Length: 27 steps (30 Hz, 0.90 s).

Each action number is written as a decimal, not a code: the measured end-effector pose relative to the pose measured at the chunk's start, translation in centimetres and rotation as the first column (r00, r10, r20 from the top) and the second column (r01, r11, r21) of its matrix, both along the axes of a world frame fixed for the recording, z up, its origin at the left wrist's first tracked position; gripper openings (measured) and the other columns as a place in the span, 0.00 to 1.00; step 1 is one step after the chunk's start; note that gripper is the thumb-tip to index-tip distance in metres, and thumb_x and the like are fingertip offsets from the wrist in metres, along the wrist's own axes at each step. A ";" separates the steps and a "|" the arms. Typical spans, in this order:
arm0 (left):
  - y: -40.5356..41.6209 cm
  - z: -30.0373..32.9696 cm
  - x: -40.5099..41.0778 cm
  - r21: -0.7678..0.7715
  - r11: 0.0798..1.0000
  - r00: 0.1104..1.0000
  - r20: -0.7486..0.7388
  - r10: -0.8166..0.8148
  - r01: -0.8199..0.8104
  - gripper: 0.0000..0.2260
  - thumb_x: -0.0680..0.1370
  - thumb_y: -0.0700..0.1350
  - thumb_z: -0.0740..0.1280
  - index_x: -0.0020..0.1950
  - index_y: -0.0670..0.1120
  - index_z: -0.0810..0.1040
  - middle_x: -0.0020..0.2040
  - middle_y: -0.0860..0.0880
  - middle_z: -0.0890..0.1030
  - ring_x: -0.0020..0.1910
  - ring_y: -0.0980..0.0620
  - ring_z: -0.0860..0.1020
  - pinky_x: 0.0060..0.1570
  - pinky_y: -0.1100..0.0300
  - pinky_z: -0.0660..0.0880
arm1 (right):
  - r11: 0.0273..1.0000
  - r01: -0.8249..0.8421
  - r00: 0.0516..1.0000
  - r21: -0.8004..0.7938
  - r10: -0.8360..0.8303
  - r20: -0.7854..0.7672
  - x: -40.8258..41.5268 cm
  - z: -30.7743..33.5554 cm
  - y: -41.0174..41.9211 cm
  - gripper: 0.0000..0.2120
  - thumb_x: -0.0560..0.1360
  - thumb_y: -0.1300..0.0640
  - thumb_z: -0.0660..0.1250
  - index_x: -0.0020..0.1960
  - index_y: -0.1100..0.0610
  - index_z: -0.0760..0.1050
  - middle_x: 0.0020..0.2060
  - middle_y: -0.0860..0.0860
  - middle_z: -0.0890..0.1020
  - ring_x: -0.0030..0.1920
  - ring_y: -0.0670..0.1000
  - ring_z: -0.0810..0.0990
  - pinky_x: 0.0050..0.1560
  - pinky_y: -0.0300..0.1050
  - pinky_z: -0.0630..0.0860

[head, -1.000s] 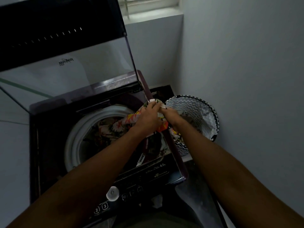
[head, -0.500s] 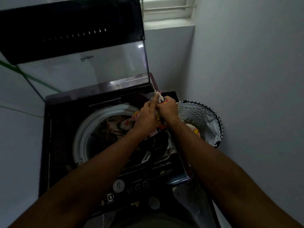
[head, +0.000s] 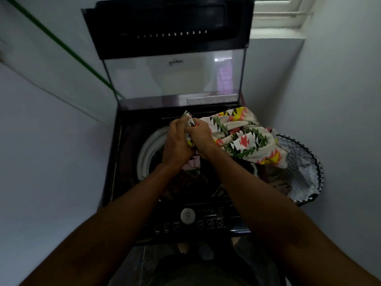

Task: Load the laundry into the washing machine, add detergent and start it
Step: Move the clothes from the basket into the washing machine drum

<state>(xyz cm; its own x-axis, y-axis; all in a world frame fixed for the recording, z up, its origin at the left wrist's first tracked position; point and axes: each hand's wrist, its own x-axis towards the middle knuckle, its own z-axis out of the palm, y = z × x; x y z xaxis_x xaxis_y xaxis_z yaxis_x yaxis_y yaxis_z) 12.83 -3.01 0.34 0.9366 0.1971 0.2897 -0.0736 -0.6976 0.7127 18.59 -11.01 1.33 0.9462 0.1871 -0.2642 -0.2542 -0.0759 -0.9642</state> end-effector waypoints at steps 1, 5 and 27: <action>0.7 0.0 -0.5 -0.002 1.000 1.000 -0.003 0.023 -0.023 0.39 0.64 0.38 0.77 0.73 0.44 0.67 0.66 0.43 0.70 0.61 0.53 0.72 0.60 0.71 0.68 | 1.000 -0.019 1.000 0.002 0.019 -0.009 -0.3 -0.2 0.9 0.05 0.71 0.67 0.68 0.47 0.64 0.79 0.38 0.56 0.82 0.39 0.51 0.81 0.42 0.47 0.79; 2.8 -0.4 -1.9 0.014 0.995 0.995 -0.005 0.096 -0.096 0.39 0.65 0.39 0.78 0.73 0.43 0.68 0.65 0.43 0.70 0.61 0.49 0.74 0.58 0.65 0.71 | 0.996 -0.088 0.995 -0.018 0.087 -0.041 -1.0 -1.0 3.6 0.08 0.70 0.66 0.68 0.49 0.66 0.79 0.43 0.65 0.83 0.46 0.62 0.83 0.49 0.58 0.80; -5.3 -1.8 2.3 -0.028 0.965 0.907 -0.336 -0.255 0.261 0.30 0.70 0.41 0.75 0.70 0.42 0.71 0.65 0.41 0.73 0.65 0.44 0.72 0.63 0.56 0.67 | 0.678 0.227 0.939 -0.699 0.037 0.341 0.7 -3.3 -7.2 0.18 0.65 0.55 0.57 0.50 0.57 0.80 0.49 0.58 0.80 0.53 0.61 0.75 0.54 0.52 0.71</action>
<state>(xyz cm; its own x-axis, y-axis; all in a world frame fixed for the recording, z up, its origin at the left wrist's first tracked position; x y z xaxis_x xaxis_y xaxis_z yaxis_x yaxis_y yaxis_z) 15.14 -8.28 -1.48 0.9967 -0.0666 -0.0471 -0.0129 -0.6986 0.7154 19.24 -18.23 -1.93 0.9991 -0.0324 0.0258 -0.0084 -0.7688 -0.6395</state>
